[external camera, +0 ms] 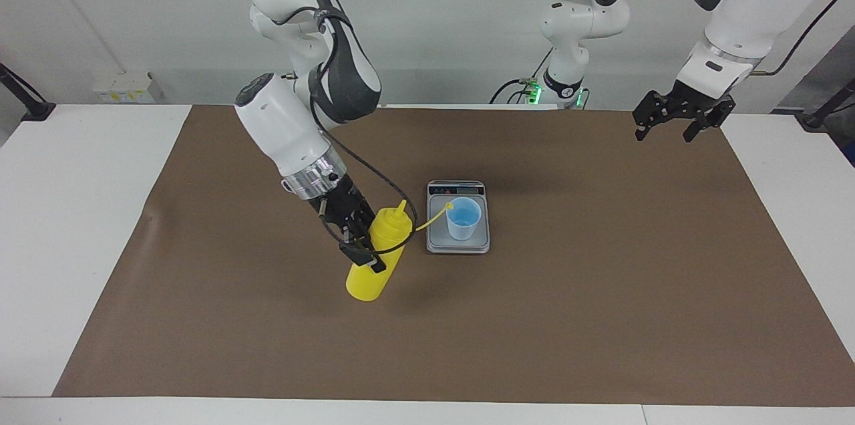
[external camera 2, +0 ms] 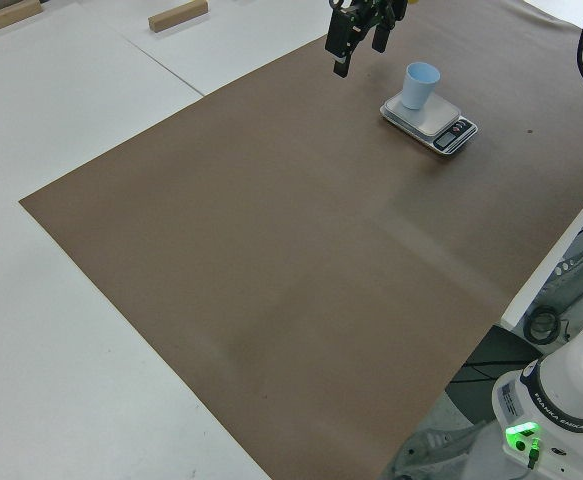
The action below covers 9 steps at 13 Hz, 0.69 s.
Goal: Pour seasoning into cup on scale with both arms
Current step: 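Lift the yellow bottle with the right gripper over the cup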
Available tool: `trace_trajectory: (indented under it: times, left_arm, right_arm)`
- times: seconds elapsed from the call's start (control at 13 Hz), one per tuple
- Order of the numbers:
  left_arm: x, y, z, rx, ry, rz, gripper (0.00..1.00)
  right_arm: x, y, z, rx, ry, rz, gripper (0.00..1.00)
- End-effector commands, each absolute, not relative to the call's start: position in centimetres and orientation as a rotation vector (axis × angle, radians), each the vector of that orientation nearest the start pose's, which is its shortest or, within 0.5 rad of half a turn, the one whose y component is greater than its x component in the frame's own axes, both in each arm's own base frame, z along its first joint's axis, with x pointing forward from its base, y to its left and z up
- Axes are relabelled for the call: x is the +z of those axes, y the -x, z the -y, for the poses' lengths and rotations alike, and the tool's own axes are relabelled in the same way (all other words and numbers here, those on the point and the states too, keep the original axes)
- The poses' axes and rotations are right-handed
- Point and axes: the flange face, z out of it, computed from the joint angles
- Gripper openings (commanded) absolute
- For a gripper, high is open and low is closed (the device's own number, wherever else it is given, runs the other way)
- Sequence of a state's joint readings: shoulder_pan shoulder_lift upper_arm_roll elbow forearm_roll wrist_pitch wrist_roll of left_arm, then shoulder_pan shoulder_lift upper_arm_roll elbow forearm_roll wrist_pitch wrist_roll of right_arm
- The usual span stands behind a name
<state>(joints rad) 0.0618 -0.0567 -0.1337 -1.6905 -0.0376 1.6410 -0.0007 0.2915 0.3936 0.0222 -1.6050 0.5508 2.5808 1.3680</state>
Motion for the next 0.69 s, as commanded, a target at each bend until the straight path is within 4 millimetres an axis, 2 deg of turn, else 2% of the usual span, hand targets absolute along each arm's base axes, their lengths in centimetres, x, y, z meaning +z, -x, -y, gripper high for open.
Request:
trace_trajectory:
  times: [0.0,0.23,0.46,0.62]
  left_arm:
    - [60.7,-53.2,3.9,-0.024,3.183,-0.103,1.00]
    - [60.7,-53.2,3.8,-0.024,3.183,-0.100,1.00]
    - [60.7,-53.2,3.7,-0.022,3.183,-0.100,1.00]
    - [60.7,-53.2,3.7,-0.024,3.183,-0.098,1.00]
  right_arm:
    - [45.8,-66.3,-22.6,-0.240,1.757,-1.568,0.14]
    - [45.1,-65.2,-24.3,-0.373,1.736,-1.482,0.14]
    - [43.7,-64.1,-25.9,-0.509,1.810,-1.341,0.15]
    - [43.5,-63.3,-27.7,-0.540,1.843,-1.274,0.16]
